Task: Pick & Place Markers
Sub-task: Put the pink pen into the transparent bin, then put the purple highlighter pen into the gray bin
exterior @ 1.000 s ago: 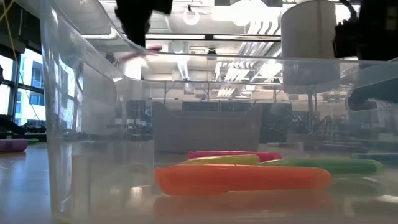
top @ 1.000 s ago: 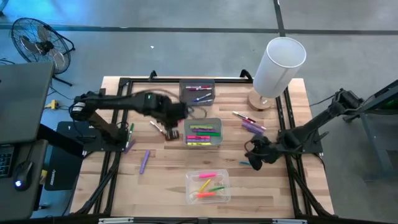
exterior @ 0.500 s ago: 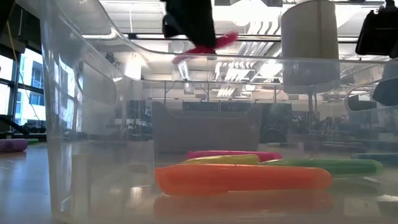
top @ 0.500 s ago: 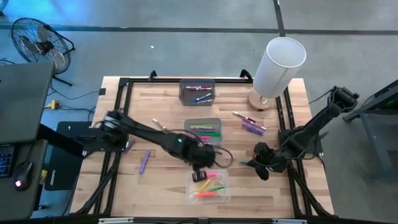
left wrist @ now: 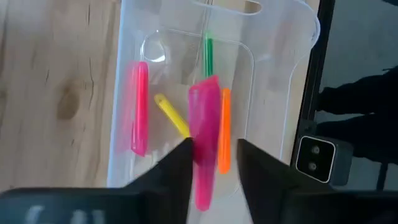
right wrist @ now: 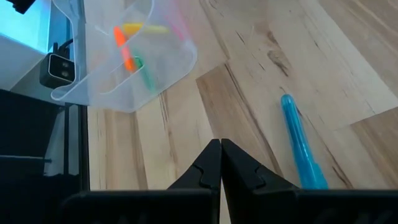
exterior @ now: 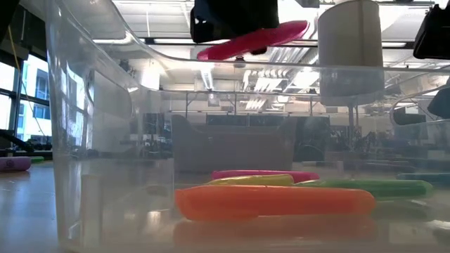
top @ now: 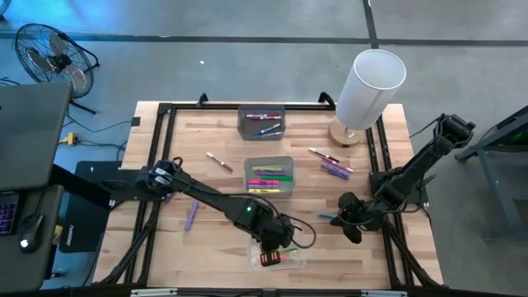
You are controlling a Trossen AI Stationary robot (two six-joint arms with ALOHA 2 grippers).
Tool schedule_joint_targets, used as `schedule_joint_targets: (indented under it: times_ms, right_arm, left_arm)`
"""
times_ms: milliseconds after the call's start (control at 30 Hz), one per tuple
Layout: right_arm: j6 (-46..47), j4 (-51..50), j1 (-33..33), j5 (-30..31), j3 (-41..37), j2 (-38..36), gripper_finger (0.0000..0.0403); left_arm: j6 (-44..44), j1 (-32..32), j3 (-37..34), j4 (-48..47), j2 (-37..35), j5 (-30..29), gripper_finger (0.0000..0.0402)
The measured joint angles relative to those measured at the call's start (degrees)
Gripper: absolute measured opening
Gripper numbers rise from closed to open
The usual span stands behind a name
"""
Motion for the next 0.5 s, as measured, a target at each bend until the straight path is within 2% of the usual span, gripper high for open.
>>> schedule_joint_targets:
  times_ms: [100,200,300,500]
  right_arm:
    - [0.0,0.0,0.0,0.0,0.0,0.0,0.0]
    - [-0.1,0.0,0.0,-0.1,0.0,0.0,0.0]
    - [-0.2,0.0,0.0,-0.2,0.0,0.0,0.0]
    - [-0.1,0.0,0.0,0.0,0.0,0.0,0.0]
  left_arm:
    - [-2.2,0.2,0.0,0.0,0.0,0.0,0.0161]
    - [-4.4,0.9,1.5,-2.2,0.0,-0.3,0.0182]
    - [-4.6,1.0,4.8,-5.9,0.0,-1.9,0.0184]
    - [-5.3,1.0,10.9,-22.4,-0.7,-7.1,0.0165]
